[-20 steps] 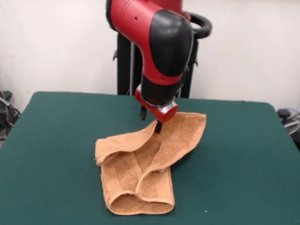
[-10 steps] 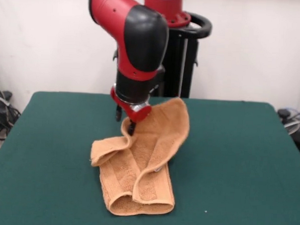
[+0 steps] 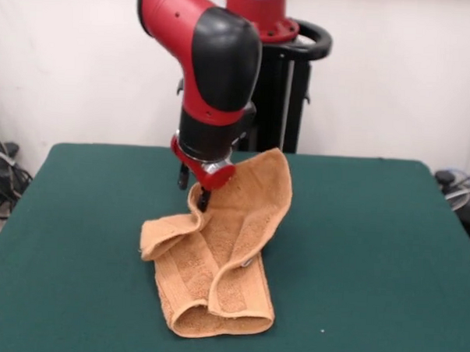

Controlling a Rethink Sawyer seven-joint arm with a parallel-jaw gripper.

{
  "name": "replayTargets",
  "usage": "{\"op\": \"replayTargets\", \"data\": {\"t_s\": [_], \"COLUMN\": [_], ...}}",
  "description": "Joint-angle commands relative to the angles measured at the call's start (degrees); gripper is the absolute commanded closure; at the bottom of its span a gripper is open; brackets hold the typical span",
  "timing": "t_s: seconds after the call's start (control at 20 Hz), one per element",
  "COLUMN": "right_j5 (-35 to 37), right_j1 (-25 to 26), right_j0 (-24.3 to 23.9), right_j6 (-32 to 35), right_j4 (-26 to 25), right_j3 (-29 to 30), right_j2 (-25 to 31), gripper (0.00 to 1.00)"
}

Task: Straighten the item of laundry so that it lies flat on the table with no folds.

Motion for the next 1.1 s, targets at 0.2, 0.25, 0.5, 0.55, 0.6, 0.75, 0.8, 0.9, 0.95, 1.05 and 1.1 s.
{"op": "replayTargets", "data": {"t_s": [0.2,0.25,0.5,0.55,0.6,0.75,0.8,0.9,0.95,1.05,1.1], "right_j5": [-2.04,-4.5,0.36,1.39,1.76,0.31,-0.21,-1.75,-2.47,-3.81,-4.48], "right_j1": [-1.4,-1.74,-4.96,-5.54,-5.75,-5.07,-4.58,-4.21,-4.04,-3.74,-3.6], "right_j0": [2.82,3.78,8.34,9.04,9.65,10.07,9.92,10.03,10.16,10.77,10.66], "right_j6": [15.11,16.72,20.91,21.29,21.57,21.64,21.54,21.8,22.01,22.66,22.68], "right_j4": [1.46,2.14,4.06,4.2,4.41,5.24,5.52,6.31,6.73,7.65,7.99], "right_j3": [3.71,4.6,9.41,10.29,10.77,11.09,10.81,11.1,11.26,11.56,11.65], "right_j2": [5.62,5.1,1.53,1.01,0.86,1.19,1.51,2.14,2.39,2.77,3.26], "gripper": [0.0,0.0,0.0,0.0,0.0,0.0,0.0,0.0,0.0,0.0,0.0]}}
